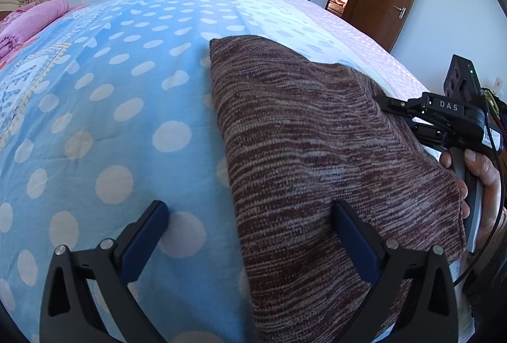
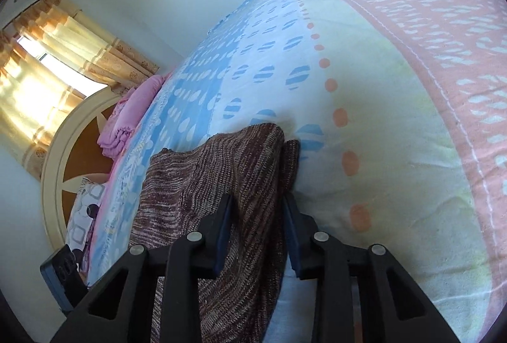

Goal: Fold small clothes

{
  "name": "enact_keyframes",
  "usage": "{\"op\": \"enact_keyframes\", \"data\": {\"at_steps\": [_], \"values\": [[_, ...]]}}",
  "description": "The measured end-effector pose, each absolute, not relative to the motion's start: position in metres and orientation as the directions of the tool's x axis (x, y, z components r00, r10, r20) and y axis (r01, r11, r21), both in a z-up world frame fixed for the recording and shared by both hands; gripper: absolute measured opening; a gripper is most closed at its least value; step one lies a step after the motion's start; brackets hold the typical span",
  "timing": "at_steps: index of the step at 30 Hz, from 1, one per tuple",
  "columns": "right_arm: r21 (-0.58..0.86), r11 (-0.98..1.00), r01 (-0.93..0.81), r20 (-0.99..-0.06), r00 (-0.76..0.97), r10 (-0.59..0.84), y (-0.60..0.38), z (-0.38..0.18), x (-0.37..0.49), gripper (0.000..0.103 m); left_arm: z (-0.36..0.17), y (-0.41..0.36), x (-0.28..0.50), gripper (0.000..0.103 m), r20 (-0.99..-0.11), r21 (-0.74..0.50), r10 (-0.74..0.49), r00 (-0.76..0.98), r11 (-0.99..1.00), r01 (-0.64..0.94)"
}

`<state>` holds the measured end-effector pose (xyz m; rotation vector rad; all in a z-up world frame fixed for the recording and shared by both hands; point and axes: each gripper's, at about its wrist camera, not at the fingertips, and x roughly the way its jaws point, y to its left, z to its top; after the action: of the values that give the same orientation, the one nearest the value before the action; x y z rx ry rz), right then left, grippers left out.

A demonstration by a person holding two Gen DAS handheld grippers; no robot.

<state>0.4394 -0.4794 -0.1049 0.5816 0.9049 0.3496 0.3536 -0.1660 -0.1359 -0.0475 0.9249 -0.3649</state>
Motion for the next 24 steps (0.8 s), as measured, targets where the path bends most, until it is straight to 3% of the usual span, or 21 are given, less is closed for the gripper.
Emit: {"op": "enact_keyframes", "data": {"at_steps": [6,14,16,17,18,24], "values": [[0.556,0.83,-0.051,-0.657,0.585,0.476,-0.47,-0.104,0.445,0.032,-0.136,-0.165,0.354,0.103,-0.769,-0.218,-0.348,0.536,0.931,0.291],[0.513,0.857,-0.053,-0.672,0.596,0.439,-0.46,-0.099,0.441,0.021,-0.135,-0.165,0.353,0.101,-0.759,-0.232,-0.373,0.534,0.921,0.314],[0.497,0.867,-0.041,-0.68,0.602,0.418,-0.456,-0.097,0.438,0.02,-0.132,-0.167,0.351,0.09,-0.753,-0.23,-0.387,0.532,0.912,0.339],[0.485,0.873,-0.039,-0.683,0.606,0.407,-0.453,-0.094,0.436,0.019,-0.13,-0.169,0.348,0.077,-0.748,-0.229,-0.401,0.529,0.904,0.361],[0.475,0.879,-0.04,-0.685,0.611,0.398,-0.45,-0.092,0.434,0.019,-0.128,-0.171,0.345,0.055,-0.741,-0.236,-0.426,0.519,0.888,0.394],[0.448,0.893,-0.041,-0.674,0.64,0.368,-0.442,-0.075,0.413,0.018,-0.115,-0.175,0.332,0.033,-0.747,-0.193,-0.409,0.525,0.888,0.417]]}}
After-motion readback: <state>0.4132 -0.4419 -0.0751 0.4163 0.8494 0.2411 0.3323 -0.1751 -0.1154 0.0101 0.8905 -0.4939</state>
